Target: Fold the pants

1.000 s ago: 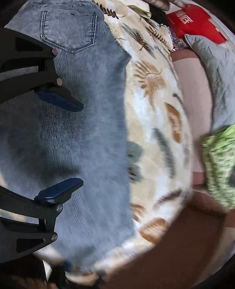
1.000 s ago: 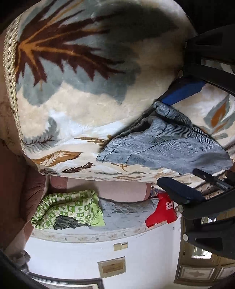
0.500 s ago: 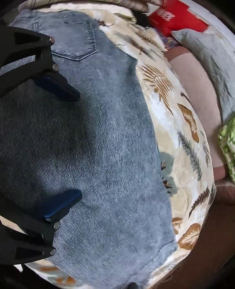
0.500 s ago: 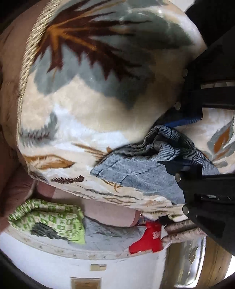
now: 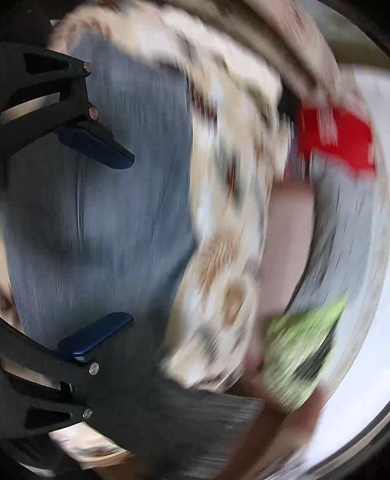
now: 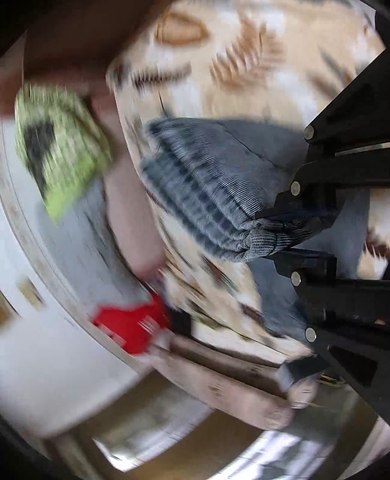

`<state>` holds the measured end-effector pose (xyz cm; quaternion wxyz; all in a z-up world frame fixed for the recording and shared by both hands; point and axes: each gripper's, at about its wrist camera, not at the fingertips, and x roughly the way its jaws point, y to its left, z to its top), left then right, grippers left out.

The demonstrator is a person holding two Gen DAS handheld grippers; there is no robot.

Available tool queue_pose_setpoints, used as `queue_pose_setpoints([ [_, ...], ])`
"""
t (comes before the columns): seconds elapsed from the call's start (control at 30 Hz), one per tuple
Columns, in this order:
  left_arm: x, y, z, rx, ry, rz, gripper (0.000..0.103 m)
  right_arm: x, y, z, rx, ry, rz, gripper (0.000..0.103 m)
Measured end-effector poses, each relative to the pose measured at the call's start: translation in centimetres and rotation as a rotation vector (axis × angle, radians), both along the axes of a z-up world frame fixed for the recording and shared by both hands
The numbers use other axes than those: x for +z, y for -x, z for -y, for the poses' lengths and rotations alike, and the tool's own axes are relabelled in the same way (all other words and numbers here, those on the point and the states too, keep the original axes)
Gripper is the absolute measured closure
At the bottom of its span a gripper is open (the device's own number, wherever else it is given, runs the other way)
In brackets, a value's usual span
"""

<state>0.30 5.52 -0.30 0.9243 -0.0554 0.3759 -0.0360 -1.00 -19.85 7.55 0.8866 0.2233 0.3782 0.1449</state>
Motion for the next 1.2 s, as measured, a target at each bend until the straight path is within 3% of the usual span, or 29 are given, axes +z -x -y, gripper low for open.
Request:
queue_pose_setpoints([
  [0.1,0.0,1.2,-6.4,0.173,0.013,-0.028,0.007,-6.0,-0.5,-5.5,0.126,-0.021,-0.11,0.082],
  [0.2,-0.3,1.6,-8.2,0.204,0.018,-0.057,0.007,-15.1,-1.3,-8.3,0.216,-0.056,-0.349,0.076],
  [0.23,-0.3,1.6,-7.9,0.191,0.019,-0.06,0.007,-14.9,-0.6,-7.5,0.186,-0.102,-0.284,0.075],
  [0.27,-0.1,1.5,-7.4,0.175,0.022,-0.061,0.007,-14.5,-0.4,-6.9,0.187,-0.13,-0.286,0.071],
  [0.3,0.0,1.1,-6.9,0.163,0.028,-0.062,0.007,-14.3,-0.5,-6.4,0.194,-0.15,-0.299,0.057],
  [0.33,0.4,0.7,-5.7,0.131,0.048,-0.059,0.007,-13.6,-0.1,-5.2,0.189,-0.189,-0.298,0.033],
  [0.4,1.2,0.3,-3.7,0.064,0.073,-0.051,0.007,-12.2,0.6,-3.4,0.142,-0.206,-0.248,0.025],
  [0.5,2.2,-0.7,0.5,-0.042,0.125,-0.056,0.007,-11.3,1.6,0.3,0.048,-0.286,-0.202,0.024],
  [0.6,2.3,-1.3,4.2,-0.125,0.132,-0.059,0.006,-13.6,1.3,2.7,-0.029,-0.366,-0.262,0.023],
  [0.67,-0.1,-1.7,7.7,-0.165,-0.024,-0.1,0.006,-16.5,1.6,3.8,-0.053,-0.462,-0.337,0.024],
  [0.77,-7.2,-3.3,9.7,-0.19,-0.19,-0.35,0.006,-16.5,1.5,5.6,-0.068,-0.564,-0.323,0.023],
  [0.83,-6.6,-2.4,9.2,-0.178,-0.187,-0.264,0.006,-14.8,1.4,6.7,-0.075,-0.554,-0.28,0.024],
  [0.9,-4.8,-2.2,8.3,-0.173,-0.102,-0.239,0.006,-13.1,1.1,7.2,-0.06,-0.556,-0.245,0.024],
  [0.93,-3.1,-2.0,7.1,-0.166,-0.038,-0.189,0.006,-12.7,1.2,7.1,-0.051,-0.564,-0.242,0.024],
  [1.0,-1.0,-1.6,5.2,-0.112,-0.016,-0.115,0.006,-11.8,1.3,6.5,-0.015,-0.613,-0.252,0.024],
  [1.07,0.6,-1.1,1.8,0.004,0.001,-0.06,0.006,-12.3,1.3,3.5,0.061,-0.678,-0.288,0.024],
  [1.2,0.7,-0.7,-3.1,0.125,0.056,-0.065,0.006,-14.2,1.1,-1.2,0.108,-0.737,-0.396,0.024],
])
